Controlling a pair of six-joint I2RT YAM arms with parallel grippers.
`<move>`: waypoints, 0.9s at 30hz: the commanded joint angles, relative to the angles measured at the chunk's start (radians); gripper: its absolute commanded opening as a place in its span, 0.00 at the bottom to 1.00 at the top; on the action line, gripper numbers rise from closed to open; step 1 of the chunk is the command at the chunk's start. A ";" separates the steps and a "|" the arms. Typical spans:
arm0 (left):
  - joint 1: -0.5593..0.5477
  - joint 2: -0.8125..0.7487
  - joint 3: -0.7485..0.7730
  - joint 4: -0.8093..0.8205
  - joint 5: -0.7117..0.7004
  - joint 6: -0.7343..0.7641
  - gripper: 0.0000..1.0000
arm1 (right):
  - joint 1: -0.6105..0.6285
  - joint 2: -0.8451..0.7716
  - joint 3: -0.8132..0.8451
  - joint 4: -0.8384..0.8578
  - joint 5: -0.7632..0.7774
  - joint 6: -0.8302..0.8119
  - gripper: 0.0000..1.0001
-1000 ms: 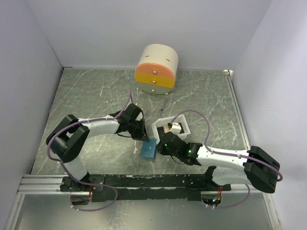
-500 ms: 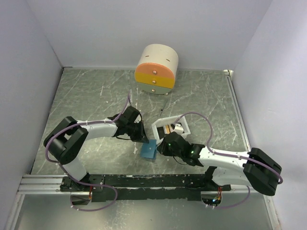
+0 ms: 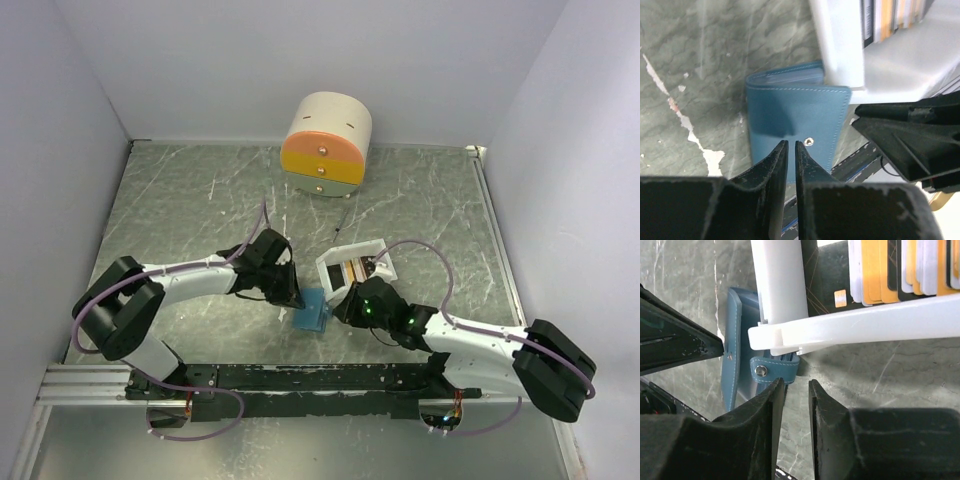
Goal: Put the credit cards into the card holder
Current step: Close the card holder at the center of the board.
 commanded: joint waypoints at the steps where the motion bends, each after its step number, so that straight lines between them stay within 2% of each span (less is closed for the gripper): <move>1: -0.025 0.022 -0.017 0.007 0.000 -0.010 0.23 | -0.009 0.027 -0.018 0.101 -0.062 -0.009 0.30; 3: -0.034 0.045 -0.006 0.007 -0.004 -0.008 0.23 | -0.010 0.037 -0.028 0.142 -0.076 0.003 0.33; 10: -0.058 0.095 0.045 -0.034 -0.047 0.000 0.22 | -0.014 0.027 -0.064 0.210 -0.078 0.034 0.35; 18: -0.065 0.083 0.052 -0.075 -0.094 -0.013 0.21 | -0.020 0.034 -0.062 0.175 -0.047 0.042 0.44; 27: -0.065 0.085 0.051 -0.082 -0.099 -0.016 0.21 | -0.038 0.059 -0.048 0.183 -0.017 0.003 0.42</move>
